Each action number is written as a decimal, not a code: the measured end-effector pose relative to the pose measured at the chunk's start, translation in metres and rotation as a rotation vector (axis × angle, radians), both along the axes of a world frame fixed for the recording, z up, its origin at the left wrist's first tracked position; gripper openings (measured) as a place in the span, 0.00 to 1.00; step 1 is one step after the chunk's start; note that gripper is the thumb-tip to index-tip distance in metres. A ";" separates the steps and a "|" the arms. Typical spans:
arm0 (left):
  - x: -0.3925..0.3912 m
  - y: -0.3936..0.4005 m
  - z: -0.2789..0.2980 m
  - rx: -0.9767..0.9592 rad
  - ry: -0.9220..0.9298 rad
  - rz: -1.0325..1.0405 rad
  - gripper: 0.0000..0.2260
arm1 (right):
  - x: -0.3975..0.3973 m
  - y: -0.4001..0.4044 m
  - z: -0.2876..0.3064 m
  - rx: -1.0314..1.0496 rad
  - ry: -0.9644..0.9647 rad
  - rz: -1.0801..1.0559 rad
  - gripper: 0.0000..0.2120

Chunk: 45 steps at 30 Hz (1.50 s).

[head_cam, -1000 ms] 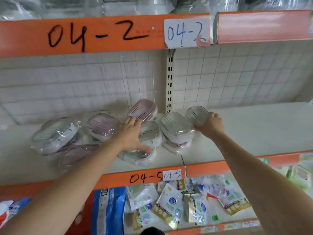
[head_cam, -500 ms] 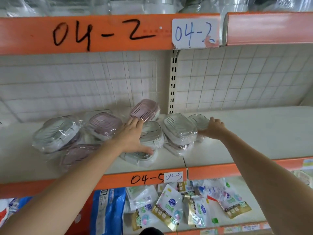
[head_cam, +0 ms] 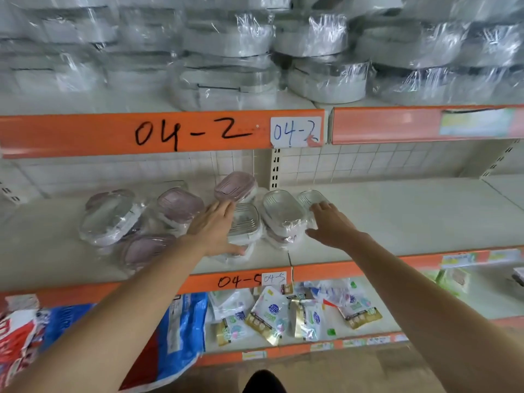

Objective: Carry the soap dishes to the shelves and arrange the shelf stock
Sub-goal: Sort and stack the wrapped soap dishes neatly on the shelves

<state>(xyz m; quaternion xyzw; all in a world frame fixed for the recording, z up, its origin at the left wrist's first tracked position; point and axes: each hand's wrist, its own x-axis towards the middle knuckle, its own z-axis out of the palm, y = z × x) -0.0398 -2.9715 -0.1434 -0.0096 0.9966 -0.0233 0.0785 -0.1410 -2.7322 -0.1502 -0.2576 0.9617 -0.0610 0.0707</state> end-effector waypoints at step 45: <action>0.115 -0.014 0.311 0.253 0.223 0.087 0.16 | 0.134 -0.046 0.324 -0.129 0.138 0.312 0.26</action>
